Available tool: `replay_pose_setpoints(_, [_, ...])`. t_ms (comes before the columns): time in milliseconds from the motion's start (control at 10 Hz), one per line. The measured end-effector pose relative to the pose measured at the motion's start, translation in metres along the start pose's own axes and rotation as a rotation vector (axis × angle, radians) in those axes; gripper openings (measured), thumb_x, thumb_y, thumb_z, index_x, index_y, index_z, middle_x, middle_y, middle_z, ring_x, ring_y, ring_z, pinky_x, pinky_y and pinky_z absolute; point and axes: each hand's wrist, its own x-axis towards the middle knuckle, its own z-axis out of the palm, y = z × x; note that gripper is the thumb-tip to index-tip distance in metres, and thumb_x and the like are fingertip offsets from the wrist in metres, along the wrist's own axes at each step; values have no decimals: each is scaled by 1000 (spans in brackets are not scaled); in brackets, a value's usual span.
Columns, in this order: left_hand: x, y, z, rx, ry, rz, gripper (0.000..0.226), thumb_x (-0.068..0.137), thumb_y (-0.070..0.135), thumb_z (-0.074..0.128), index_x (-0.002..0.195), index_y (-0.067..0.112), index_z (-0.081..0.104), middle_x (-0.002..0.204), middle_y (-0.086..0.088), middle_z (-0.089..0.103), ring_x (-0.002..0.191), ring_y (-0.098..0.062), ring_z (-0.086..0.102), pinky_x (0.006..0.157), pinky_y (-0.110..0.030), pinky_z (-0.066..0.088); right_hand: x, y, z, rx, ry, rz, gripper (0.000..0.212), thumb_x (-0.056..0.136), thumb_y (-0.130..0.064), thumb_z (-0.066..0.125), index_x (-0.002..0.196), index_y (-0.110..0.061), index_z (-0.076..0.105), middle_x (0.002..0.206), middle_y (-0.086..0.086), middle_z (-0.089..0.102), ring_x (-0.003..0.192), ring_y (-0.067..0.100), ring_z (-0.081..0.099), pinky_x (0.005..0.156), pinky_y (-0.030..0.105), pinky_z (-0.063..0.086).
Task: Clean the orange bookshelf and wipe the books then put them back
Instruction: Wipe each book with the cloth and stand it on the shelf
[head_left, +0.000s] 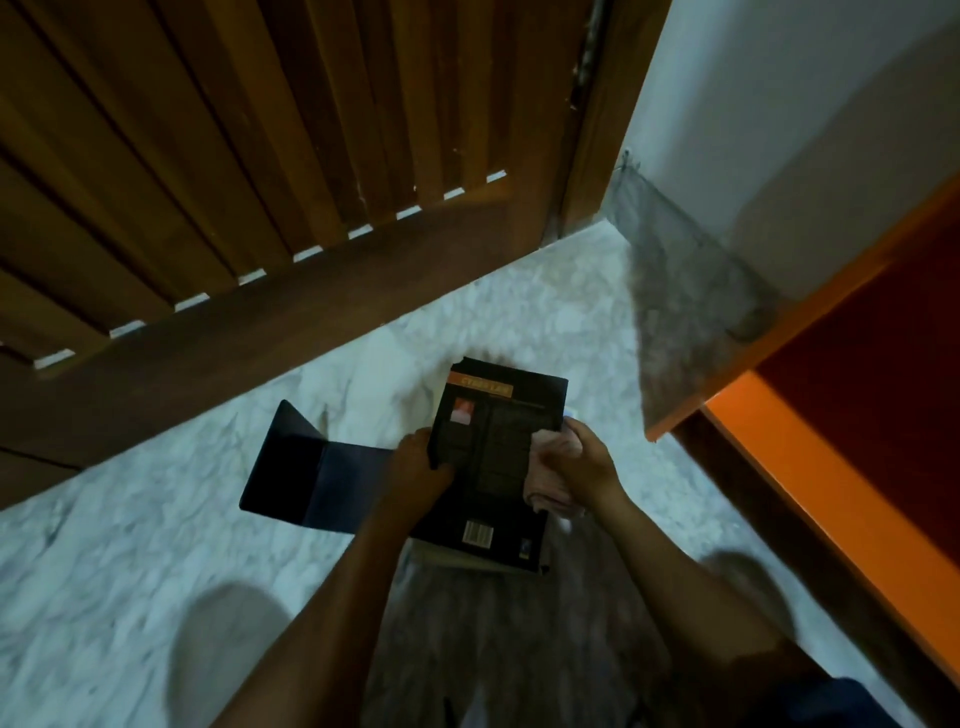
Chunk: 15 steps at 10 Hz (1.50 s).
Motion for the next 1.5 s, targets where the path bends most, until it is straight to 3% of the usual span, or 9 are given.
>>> replay_pose_setpoints(200, [-3,-2,-17,-86,44,-63,42,90,15,60,128,7,45,110,-13,63,79,-17,62,62,-22,52,-17,-18,7,-74,24,-210,34,76,-37,57,100,-15,63,100,7,66,96,25,61,87,36,47])
replay_pose_setpoints(400, [-38,55,-58,-261,156,113,30,98,31,44,126,20,46,101,-2,63,75,-4,60,58,-12,47,-51,-73,-16,97,53,-283,34,80,-11,63,113,-17,61,105,0,64,96,20,61,76,24,46])
replay_pose_setpoints(500, [-61,96,-81,-387,202,268,35,99,33,40,133,26,42,111,8,59,101,-6,59,86,-25,49,-78,-115,-41,155,129,-319,42,80,0,63,118,-17,58,105,3,60,93,17,57,72,20,44])
replay_pose_setpoints(600, [-91,139,-102,-538,210,446,38,101,21,37,139,22,37,112,18,57,94,10,61,75,-12,50,-110,-155,-69,240,160,-465,40,81,5,61,114,-17,58,111,7,60,97,17,56,76,19,45])
replay_pose_setpoints(800, [-157,218,-129,-673,184,670,38,99,23,41,135,36,38,137,-5,52,119,-18,56,95,-43,50,-179,-213,-119,402,404,-680,28,82,-1,63,103,-19,60,103,5,62,95,20,58,77,22,47])
replay_pose_setpoints(900, [-183,247,-128,-721,211,735,34,98,28,45,128,43,43,140,-5,50,122,-23,54,97,-49,48,-206,-232,-136,458,638,-696,17,86,-19,63,103,-17,62,100,1,62,88,15,56,57,3,38])
replay_pose_setpoints(1200, [-229,290,-107,-735,154,898,40,98,10,43,133,32,41,137,-6,52,121,-23,54,101,-45,45,-279,-304,-134,113,656,-1232,25,91,-29,59,114,-21,65,113,4,55,99,12,52,74,6,40])
replay_pose_setpoints(1300, [-235,291,-113,-809,168,915,40,97,10,44,135,22,43,127,-8,60,111,-20,62,88,-34,54,-275,-310,-145,-13,733,-1266,26,90,-21,59,115,-23,65,112,7,55,96,17,52,71,18,44])
replay_pose_setpoints(1500, [-237,291,-125,-852,171,895,39,96,10,45,134,20,43,109,3,66,88,-7,69,64,-19,55,-256,-290,-160,210,794,-851,34,95,-33,50,124,-19,60,131,7,49,107,14,48,68,15,32])
